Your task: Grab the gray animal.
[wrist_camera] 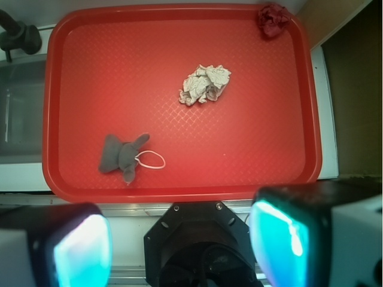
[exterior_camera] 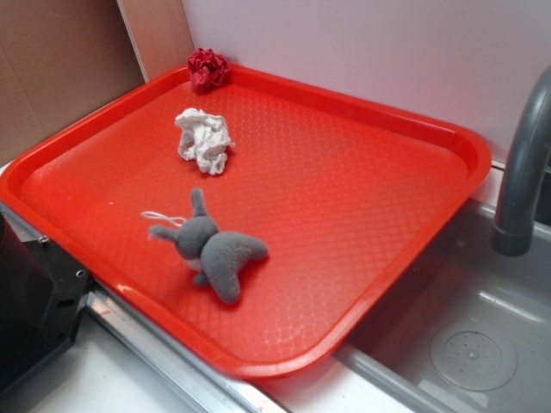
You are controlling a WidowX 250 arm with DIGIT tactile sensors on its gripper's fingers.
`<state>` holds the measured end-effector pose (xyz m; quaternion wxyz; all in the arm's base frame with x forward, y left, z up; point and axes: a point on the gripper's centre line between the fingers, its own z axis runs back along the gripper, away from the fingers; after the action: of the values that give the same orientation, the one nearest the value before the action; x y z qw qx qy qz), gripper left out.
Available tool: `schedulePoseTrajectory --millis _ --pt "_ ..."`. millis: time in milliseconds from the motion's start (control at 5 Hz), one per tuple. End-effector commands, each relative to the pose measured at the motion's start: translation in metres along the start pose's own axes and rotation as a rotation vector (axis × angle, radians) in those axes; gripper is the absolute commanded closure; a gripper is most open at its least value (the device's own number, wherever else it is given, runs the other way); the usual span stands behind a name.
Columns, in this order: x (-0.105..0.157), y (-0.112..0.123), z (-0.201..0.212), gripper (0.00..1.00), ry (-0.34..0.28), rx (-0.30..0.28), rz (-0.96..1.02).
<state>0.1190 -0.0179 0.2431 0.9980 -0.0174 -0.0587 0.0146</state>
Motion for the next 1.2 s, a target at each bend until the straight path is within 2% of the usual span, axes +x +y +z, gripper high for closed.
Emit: schedulePoseTrajectory --millis 0,200,400,600,1000 --pt "0.0 0.0 0.0 0.0 0.0 0.0 0.0" --pt "0.03 -0.038 -0.055 0.0 0.093 0.066 -0.26" --pt "0.039 -0.08 -0.107 0.0 0.091 0.0 -0.506" --pt "-0.008 -0.09 -0.117 0.0 0.077 -0.089 -0.75" --pt "-0.008 -0.09 -0.117 0.0 0.077 -0.089 -0.75"
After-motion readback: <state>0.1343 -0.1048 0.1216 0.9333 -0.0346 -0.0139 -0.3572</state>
